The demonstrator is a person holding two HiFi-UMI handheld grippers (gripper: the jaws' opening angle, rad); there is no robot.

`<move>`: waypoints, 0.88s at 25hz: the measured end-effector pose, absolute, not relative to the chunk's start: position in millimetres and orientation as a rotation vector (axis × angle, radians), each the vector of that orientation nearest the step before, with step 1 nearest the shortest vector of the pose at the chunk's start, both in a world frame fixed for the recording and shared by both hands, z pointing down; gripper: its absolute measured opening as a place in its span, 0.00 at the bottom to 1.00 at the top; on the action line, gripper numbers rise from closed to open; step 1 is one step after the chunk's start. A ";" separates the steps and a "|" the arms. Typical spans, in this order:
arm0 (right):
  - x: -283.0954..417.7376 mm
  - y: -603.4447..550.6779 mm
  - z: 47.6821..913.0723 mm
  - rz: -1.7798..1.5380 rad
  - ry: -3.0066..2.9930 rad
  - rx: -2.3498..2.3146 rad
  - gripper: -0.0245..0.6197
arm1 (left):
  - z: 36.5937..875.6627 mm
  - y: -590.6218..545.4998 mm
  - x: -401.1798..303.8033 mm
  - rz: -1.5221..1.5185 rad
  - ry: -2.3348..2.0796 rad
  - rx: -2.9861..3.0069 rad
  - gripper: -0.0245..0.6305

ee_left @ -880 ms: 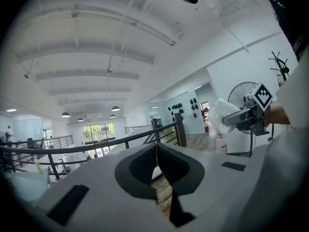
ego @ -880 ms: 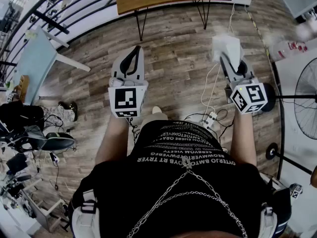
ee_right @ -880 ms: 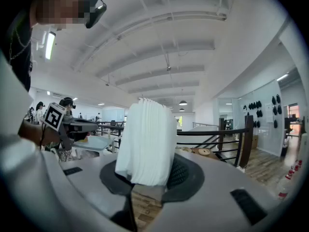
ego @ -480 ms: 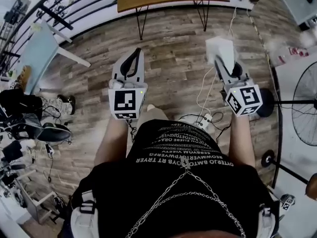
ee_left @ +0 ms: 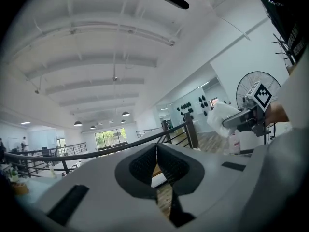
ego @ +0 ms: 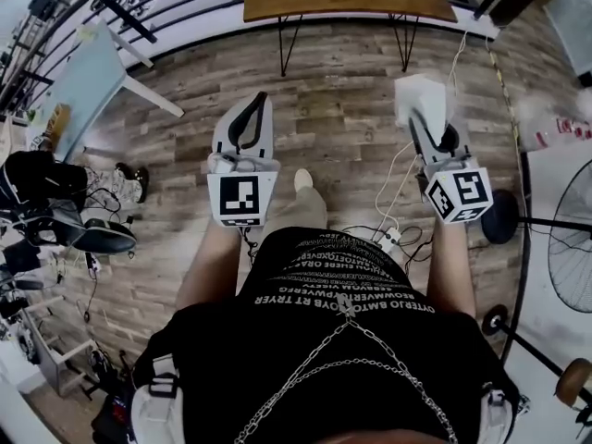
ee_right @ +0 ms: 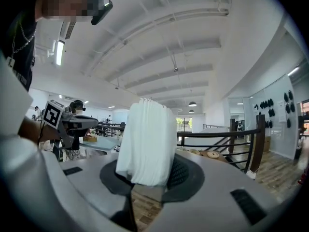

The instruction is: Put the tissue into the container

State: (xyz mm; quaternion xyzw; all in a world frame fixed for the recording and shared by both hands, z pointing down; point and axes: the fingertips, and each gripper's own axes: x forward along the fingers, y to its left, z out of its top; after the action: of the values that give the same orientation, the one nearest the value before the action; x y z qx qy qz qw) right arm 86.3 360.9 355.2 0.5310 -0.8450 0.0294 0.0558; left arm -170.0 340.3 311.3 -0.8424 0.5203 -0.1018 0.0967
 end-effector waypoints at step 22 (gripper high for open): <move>49.0 157.5 327.0 0.073 -2.494 1.669 0.23 | 286.0 108.3 -195.5 -0.156 1.401 -2.619 0.08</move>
State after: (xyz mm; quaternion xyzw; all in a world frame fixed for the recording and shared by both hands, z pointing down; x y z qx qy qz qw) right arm 49.0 157.5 327.0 0.5547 -0.8288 0.0242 0.0700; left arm -195.5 108.3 286.0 -0.8775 0.4694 -0.0521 0.0835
